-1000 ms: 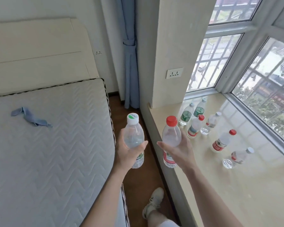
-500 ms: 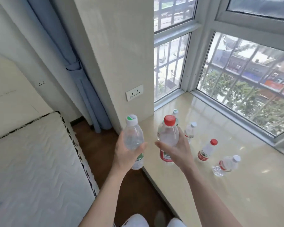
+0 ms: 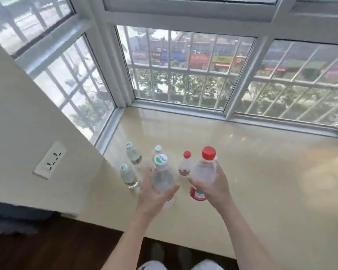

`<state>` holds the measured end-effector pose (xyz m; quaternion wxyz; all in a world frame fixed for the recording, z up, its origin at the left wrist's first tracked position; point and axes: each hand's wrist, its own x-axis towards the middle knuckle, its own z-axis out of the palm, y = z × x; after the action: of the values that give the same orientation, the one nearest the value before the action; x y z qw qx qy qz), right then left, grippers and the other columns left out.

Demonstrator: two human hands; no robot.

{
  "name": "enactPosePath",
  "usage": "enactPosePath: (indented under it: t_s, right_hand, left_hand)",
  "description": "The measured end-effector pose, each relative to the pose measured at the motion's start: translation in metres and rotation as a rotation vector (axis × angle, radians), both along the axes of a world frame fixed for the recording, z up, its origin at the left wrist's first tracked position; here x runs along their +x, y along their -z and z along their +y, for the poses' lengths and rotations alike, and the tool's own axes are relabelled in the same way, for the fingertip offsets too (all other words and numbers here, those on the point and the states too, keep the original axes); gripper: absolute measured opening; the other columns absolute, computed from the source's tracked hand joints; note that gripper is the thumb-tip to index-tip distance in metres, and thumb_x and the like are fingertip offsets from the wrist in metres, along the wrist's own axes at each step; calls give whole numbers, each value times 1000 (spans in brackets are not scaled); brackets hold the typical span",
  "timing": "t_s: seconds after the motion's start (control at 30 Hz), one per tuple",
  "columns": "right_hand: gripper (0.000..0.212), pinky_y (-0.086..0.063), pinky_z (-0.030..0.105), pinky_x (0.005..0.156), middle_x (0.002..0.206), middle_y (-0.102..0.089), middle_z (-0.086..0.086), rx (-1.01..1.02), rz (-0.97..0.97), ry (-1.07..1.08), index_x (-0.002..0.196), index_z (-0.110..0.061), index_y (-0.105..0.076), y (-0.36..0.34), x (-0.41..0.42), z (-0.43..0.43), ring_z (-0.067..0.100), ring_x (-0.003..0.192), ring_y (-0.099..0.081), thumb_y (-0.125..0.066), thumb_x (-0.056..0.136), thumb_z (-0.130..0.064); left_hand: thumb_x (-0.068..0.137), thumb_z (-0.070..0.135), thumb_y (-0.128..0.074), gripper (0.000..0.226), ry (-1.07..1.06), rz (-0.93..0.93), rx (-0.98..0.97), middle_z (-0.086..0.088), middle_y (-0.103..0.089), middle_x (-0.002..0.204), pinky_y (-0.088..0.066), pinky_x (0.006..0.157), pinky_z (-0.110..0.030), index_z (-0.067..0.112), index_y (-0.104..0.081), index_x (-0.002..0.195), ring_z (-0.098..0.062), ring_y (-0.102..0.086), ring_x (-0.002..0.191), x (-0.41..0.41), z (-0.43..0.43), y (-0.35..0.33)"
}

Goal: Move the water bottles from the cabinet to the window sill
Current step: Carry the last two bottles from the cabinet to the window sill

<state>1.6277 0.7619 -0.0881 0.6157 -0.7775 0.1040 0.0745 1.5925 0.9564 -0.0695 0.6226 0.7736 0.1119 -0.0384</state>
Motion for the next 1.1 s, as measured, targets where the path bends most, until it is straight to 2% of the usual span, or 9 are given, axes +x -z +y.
enactPosePath:
  t_s: [0.1, 0.2, 0.4, 0.5, 0.6, 0.7, 0.83, 0.97, 1.1]
  right_hand:
    - [52, -50, 28, 85, 105, -69, -15, -25, -15, 150, 105, -34, -62, 7, -9, -6, 7, 104, -64, -86, 59, -34]
    - [52, -52, 30, 83, 104, -68, -9, -73, -15, 212, 103, -32, -60, 20, -14, -8, 7, 100, -63, -86, 58, -38]
    - [57, -48, 25, 84, 105, -66, -14, -136, 22, 358, 104, -38, -59, 66, -13, -10, 6, 105, -60, -82, 54, -56]
    - [55, -44, 18, 82, 103, -65, -22, -192, 25, 416, 102, -45, -57, 96, -6, -20, -6, 103, -58, -77, 53, -62]
    - [55, -44, 20, 81, 100, -64, -23, -243, 20, 417, 100, -45, -55, 130, 2, -30, -4, 97, -58, -84, 56, -57]
    - [58, -43, 20, 80, 98, -62, -22, -273, 45, 382, 102, -34, -57, 173, 9, -38, 3, 92, -56, -92, 58, -46]
    - [66, -48, 18, 80, 99, -69, -13, -276, 76, 350, 105, -28, -62, 220, 19, -44, 6, 99, -63, -84, 50, -59]
    - [68, -42, 9, 78, 100, -67, -13, -301, 50, 338, 109, -25, -62, 246, 27, -41, 5, 95, -60, -86, 52, -54]
    - [68, -45, 22, 85, 102, -65, -16, -310, 19, 336, 113, -26, -61, 257, 30, -40, 10, 99, -60, -95, 56, -43]
  left_hand:
    - [68, 25, -88, 56, 83, 61, -19, 7, -65, 106, -50, 71, -12, 33, -55, 112, 5, -62, 90, 17, -3, 16]
    - [68, 24, -87, 59, 164, 67, -10, 17, -63, 106, -43, 72, -3, 34, -53, 115, 14, -57, 94, 31, -5, 33]
    - [62, 45, -88, 55, 223, 89, 36, 6, -64, 105, -50, 84, -23, 44, -54, 104, -5, -62, 100, 54, -10, 91]
    - [62, 44, -86, 54, 251, 100, 57, 13, -64, 105, -48, 83, -17, 55, -52, 103, 0, -61, 100, 58, -20, 128]
    - [63, 41, -88, 54, 284, 82, 92, 20, -62, 100, -47, 81, -15, 41, -53, 105, -2, -61, 97, 63, -29, 166]
    - [64, 26, -90, 55, 277, 65, 102, 28, -60, 96, -43, 74, -7, 40, -51, 100, 6, -59, 90, 72, -36, 201]
    - [62, 31, -91, 59, 238, 56, 113, 21, -64, 98, -44, 77, -8, 39, -53, 106, 0, -62, 95, 84, -42, 242]
    - [61, 32, -91, 60, 211, 47, 126, 18, -66, 100, -43, 78, -7, 40, -53, 107, 2, -62, 97, 90, -47, 264]
    - [63, 23, -91, 61, 219, 47, 90, 13, -67, 102, -43, 77, -6, 27, -56, 113, 3, -62, 95, 91, -48, 275]
